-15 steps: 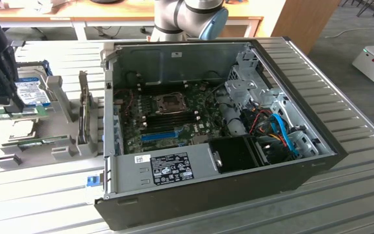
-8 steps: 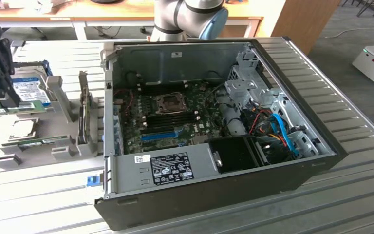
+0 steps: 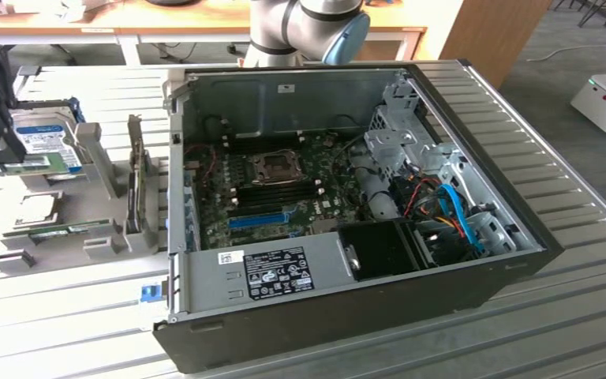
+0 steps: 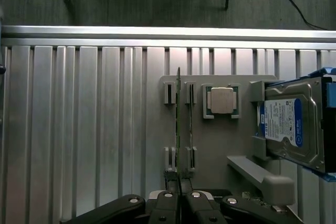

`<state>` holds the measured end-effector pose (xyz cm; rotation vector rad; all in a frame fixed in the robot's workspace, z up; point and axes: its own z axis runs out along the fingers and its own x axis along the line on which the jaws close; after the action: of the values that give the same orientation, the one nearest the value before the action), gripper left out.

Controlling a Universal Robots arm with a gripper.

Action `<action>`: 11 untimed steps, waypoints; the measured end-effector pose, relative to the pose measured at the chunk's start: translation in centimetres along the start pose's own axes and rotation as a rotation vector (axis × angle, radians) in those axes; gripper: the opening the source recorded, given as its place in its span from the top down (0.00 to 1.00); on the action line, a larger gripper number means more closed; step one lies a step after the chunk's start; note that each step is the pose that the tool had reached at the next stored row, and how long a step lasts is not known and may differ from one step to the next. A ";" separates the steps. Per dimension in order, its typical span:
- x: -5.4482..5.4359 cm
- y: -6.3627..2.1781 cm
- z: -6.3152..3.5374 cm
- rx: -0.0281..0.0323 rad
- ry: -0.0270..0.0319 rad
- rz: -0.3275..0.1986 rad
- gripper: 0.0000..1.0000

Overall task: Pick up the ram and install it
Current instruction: 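Pick up the ram and move it above insertion slot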

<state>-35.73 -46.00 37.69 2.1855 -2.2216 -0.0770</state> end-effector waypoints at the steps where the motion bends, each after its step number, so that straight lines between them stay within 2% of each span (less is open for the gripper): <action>1: 0.0 0.01 -0.16 0.0000 0.0005 0.000 0.88; 11: 0.0 0.09 -1.87 0.0001 0.0022 0.001 0.88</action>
<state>-35.73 -46.00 39.57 2.1834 -2.2216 -0.0744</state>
